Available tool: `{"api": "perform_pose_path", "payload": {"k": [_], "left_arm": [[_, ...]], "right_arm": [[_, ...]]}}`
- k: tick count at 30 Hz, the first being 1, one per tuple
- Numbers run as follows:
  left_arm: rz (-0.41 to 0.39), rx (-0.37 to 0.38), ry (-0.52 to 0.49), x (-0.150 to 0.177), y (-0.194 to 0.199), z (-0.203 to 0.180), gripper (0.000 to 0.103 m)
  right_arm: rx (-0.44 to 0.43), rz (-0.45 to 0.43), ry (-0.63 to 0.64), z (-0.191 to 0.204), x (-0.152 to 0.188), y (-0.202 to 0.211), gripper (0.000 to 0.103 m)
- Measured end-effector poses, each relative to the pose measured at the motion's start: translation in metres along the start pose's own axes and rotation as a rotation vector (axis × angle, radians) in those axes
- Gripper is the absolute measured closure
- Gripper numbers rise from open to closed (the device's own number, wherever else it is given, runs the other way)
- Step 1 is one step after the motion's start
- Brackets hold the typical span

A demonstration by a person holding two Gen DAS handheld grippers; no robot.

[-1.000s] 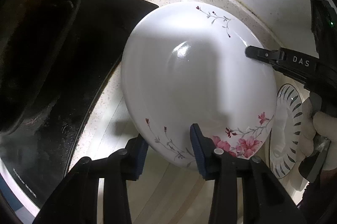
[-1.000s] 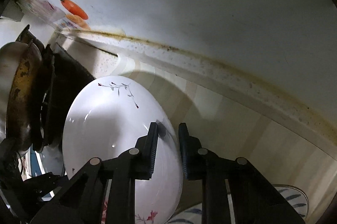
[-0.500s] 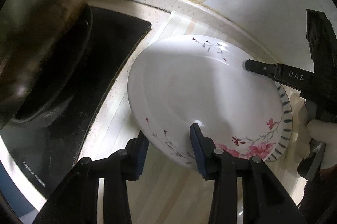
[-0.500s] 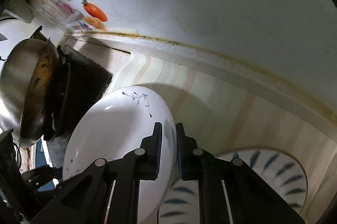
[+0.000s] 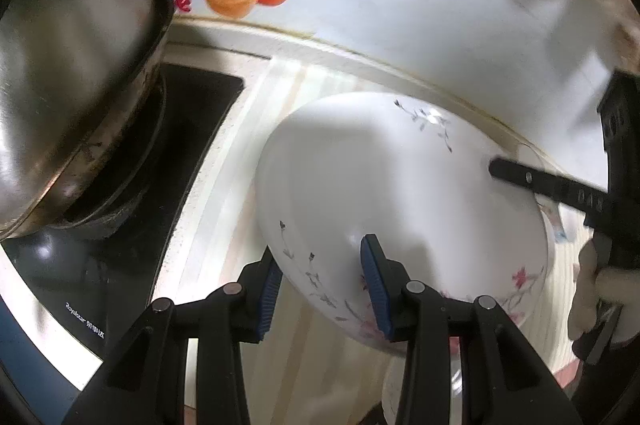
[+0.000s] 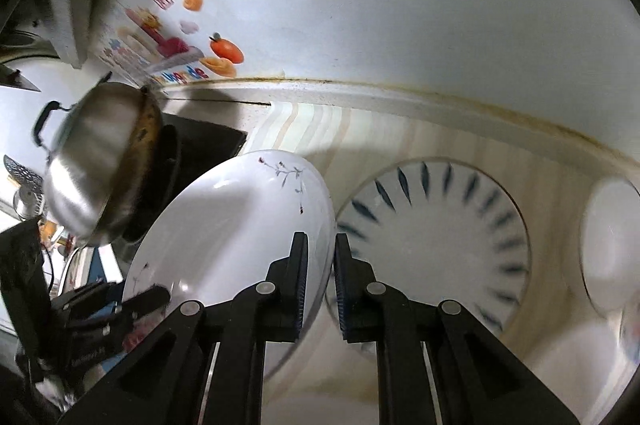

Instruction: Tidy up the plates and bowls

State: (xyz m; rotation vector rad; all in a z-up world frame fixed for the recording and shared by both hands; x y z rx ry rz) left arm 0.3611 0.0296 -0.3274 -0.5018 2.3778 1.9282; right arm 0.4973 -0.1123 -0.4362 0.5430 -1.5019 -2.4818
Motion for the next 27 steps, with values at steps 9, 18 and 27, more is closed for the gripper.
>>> {"api": "perform_pose_path", "payload": {"k": [9,18,27], "left_arm": [[-0.021,0.015,-0.158,0.034,0.02,-0.045,0.066],[0.081,0.013,-0.278,0.084,-0.007,-0.081,0.066],[0.183,-0.035,-0.357,0.123,-0.044,-0.096,0.066]], "right_arm": [[0.001,-0.043,-0.062,-0.026,0.094,0.05,0.089],[0.011,-0.04,-0.181,-0.057,0.19,0.06,0.089],[0.005,0.035,-0.297,-0.087,0.261,0.029,0.089]]}}
Point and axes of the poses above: each gripper's, at about its wrist camera, not at the fingertips, and y roughly against the way its jaws point, z to its left, x to its underside, the point moved 8 cm from there along -y, roughly the way its jaws point, and after that the axes turned 10 degrees about z, right-handed, at the moved point
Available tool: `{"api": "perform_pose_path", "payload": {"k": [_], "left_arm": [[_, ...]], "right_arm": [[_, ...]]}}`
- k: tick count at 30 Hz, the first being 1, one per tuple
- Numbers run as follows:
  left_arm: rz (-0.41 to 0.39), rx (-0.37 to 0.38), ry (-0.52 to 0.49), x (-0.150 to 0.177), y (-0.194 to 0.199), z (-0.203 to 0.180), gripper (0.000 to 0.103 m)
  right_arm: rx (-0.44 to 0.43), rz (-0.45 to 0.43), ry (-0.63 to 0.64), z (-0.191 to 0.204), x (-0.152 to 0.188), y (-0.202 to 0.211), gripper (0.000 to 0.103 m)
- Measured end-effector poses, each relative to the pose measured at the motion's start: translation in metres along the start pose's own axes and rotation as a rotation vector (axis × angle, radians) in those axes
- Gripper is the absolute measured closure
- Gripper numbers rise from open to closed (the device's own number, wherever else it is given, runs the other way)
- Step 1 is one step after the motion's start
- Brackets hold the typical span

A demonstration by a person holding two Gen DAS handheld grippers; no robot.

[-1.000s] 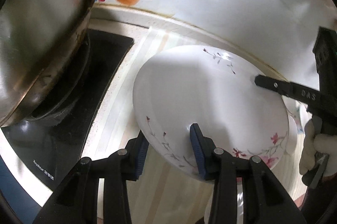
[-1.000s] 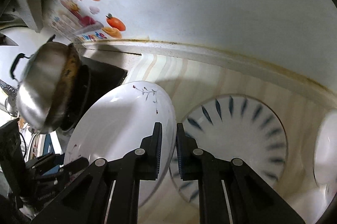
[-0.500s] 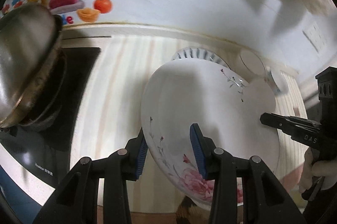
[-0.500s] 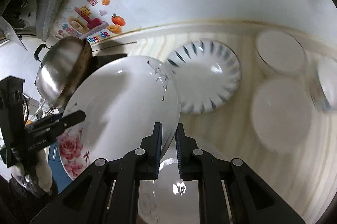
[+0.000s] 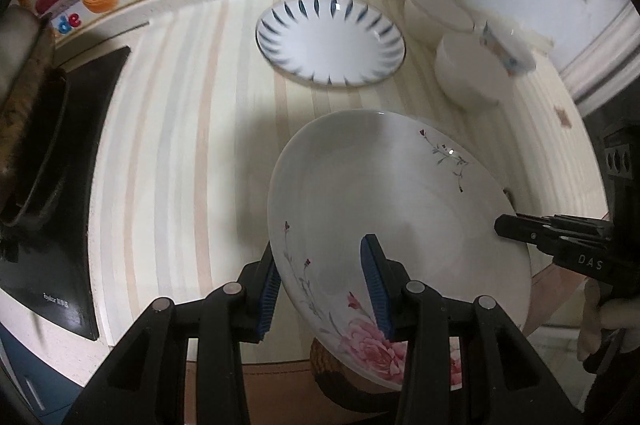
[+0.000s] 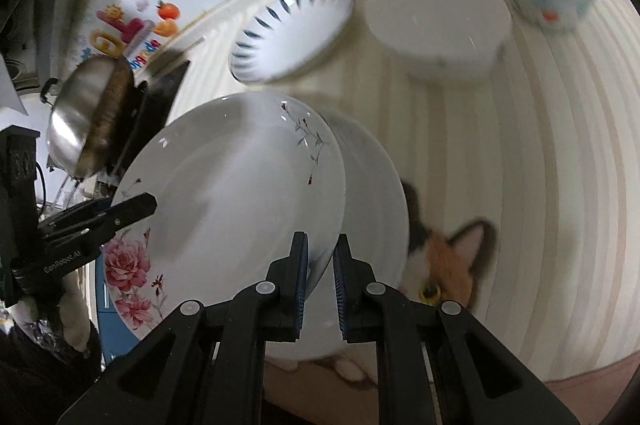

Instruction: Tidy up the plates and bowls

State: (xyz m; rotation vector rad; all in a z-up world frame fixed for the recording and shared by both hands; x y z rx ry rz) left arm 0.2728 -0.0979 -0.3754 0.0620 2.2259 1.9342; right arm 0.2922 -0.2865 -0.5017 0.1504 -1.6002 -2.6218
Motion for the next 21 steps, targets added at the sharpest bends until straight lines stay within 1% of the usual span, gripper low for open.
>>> {"api": "perform_pose_path", "payload": {"k": [4,7,9,12,16,21], "left_arm": [[0.035,-0.018,-0.013,0.004,-0.015,-0.002,0.066],[0.053,-0.039,-0.031,0.004,-0.023,-0.004,0.066],[0.064,-0.039,-0.04,0.005,-0.027,-0.006,0.066],[0.085,-0.05,-0.053,0.006,-0.034,-0.008,0.066],[0.119,-0.059,-0.038,0.007,-0.046,-0.005,0.066],[0.134,-0.057,-0.014,0.007,-0.054,-0.002,0.066]], "right_arm": [[-0.006,0.03,-0.036,-0.013,0.014,-0.014,0.089],[-0.006,0.034,-0.044,-0.017,0.019,-0.018,0.089],[-0.006,0.035,-0.051,-0.021,0.022,-0.019,0.089],[0.001,0.033,-0.061,-0.023,0.02,-0.018,0.089],[0.007,0.034,-0.067,-0.026,0.015,-0.017,0.089],[0.05,0.04,-0.046,-0.022,0.011,-0.018,0.089]]}}
Point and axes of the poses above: each gripper's, at about its wrist camera, not at the fingertips, and y roughly against the way its jaws point, z to its left, x to its underside, the point moved 8 cm from there along -y, roughly the way its jaws point, and after that the axes turned 10 degrees about z, right-handed, at the moved point
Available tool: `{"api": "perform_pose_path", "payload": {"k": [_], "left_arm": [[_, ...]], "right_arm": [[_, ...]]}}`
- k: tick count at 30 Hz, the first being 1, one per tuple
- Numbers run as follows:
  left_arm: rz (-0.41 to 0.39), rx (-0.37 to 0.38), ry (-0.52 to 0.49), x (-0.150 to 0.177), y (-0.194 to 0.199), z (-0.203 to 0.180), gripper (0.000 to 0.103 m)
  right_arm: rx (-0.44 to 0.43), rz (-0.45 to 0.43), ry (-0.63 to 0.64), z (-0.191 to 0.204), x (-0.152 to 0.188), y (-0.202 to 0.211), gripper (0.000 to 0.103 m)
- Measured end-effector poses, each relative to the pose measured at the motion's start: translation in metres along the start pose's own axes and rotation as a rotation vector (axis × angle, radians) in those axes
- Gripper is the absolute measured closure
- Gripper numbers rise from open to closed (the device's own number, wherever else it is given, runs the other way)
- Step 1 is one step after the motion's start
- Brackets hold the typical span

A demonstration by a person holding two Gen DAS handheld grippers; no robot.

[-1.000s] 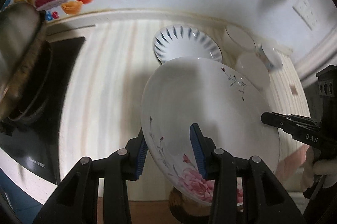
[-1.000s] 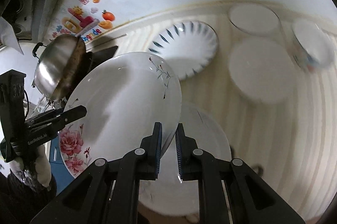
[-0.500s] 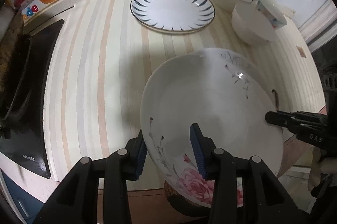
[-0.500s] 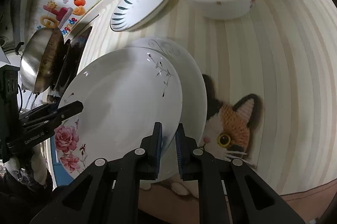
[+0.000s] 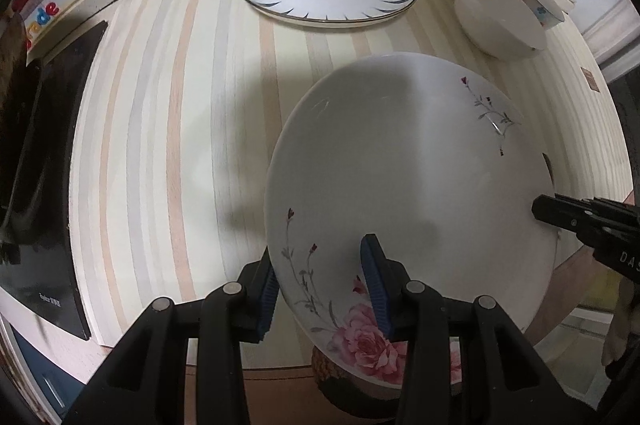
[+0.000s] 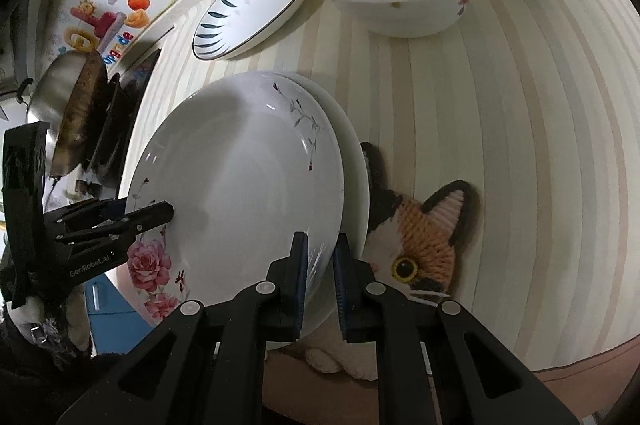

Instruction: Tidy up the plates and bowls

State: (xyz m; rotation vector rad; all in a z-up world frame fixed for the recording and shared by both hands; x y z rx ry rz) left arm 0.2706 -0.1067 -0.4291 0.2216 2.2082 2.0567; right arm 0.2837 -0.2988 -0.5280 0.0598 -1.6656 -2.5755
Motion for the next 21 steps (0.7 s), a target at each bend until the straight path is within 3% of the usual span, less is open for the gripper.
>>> {"api": "perform_pose_path", "payload": {"k": [21], "left_arm": [[0.058,-0.007,0.011,0.007,-0.027,-0.001,0.066]], "right_arm": [[0.02,-0.007,-0.074,-0.001,-0.003,0.007,0.086]]}}
Point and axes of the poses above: each gripper's, at about its wrist camera, not at the fingertips, and y roughly against the way its jaws point, z to its left, x to its underside, the point moved 8 cm from there along -y, roughly the way its jaws point, and after that the axes turned 10 degrees about z, right-handed, at the moved point
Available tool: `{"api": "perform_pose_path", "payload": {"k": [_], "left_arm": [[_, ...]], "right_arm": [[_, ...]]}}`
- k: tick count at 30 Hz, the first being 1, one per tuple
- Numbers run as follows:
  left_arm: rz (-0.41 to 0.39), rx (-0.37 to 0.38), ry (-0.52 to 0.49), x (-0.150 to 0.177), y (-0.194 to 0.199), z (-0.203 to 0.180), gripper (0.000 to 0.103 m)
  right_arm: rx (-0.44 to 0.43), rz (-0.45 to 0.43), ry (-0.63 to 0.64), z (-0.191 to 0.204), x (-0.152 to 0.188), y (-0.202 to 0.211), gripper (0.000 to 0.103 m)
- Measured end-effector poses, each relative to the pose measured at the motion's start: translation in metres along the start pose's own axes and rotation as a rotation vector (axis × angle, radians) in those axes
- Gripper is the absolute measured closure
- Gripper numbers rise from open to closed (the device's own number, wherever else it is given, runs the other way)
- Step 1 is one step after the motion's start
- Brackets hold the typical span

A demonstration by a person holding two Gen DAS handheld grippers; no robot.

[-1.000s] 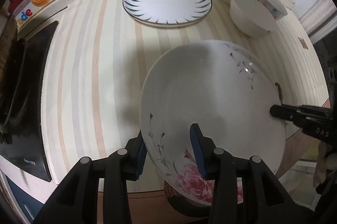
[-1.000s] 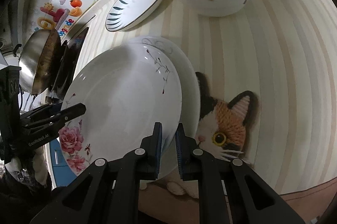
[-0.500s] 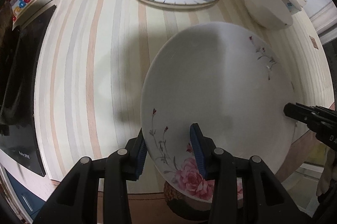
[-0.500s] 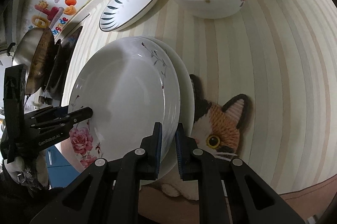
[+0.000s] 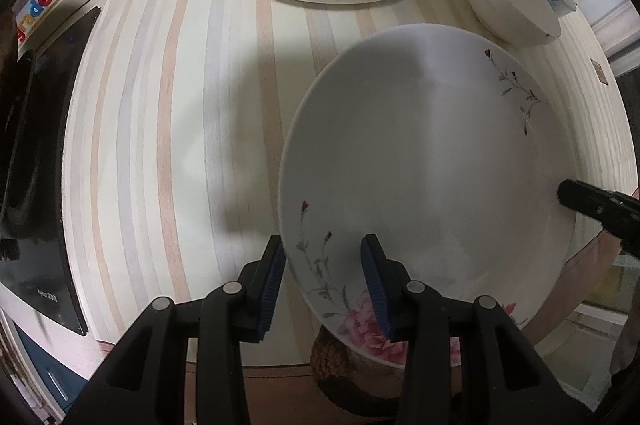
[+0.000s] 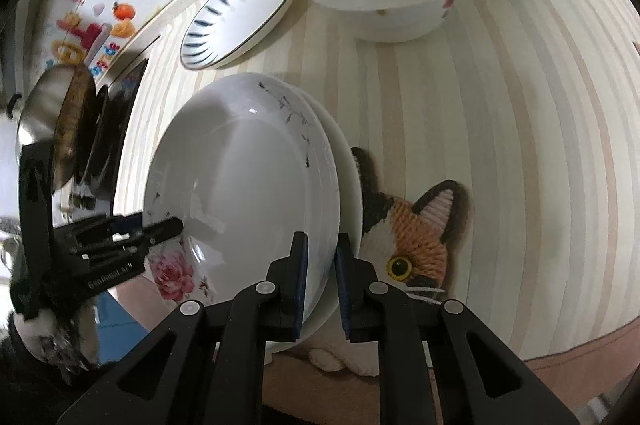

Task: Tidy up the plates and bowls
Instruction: 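Grasp the blue-striped plate rim with the left tool while the right tool grips it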

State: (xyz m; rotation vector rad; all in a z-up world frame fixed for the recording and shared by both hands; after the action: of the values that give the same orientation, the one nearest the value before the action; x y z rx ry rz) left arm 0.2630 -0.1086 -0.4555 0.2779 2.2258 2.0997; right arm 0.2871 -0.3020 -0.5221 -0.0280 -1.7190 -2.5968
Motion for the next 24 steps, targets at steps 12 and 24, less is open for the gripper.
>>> {"api": "perform_pose_path", "payload": {"k": [12,24], "left_arm": [[-0.12,0.069,0.102,-0.017,0.048,0.034,0.066],[-0.212,0.082,0.189,-0.174,0.064,0.095,0.062]], "right_arm": [[-0.037,-0.046,-0.05,0.0,-0.01,0.044,0.084],[-0.005,-0.066,0.047,0.067,-0.194,0.053,0.061]]}}
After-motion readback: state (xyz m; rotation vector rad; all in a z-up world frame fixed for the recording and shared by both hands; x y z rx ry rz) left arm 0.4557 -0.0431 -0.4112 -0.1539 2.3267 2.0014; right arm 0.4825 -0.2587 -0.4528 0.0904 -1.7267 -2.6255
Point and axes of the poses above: each gripper's, at about its wrist camera, not at the fingertips, and y roughly against the way its jaws point, z to its left, x to its underside, the point moved 8 cm from there along -y, roughly the way its jaws point, and after that the axes turned 10 degrees about z, right-handed, at the moved point
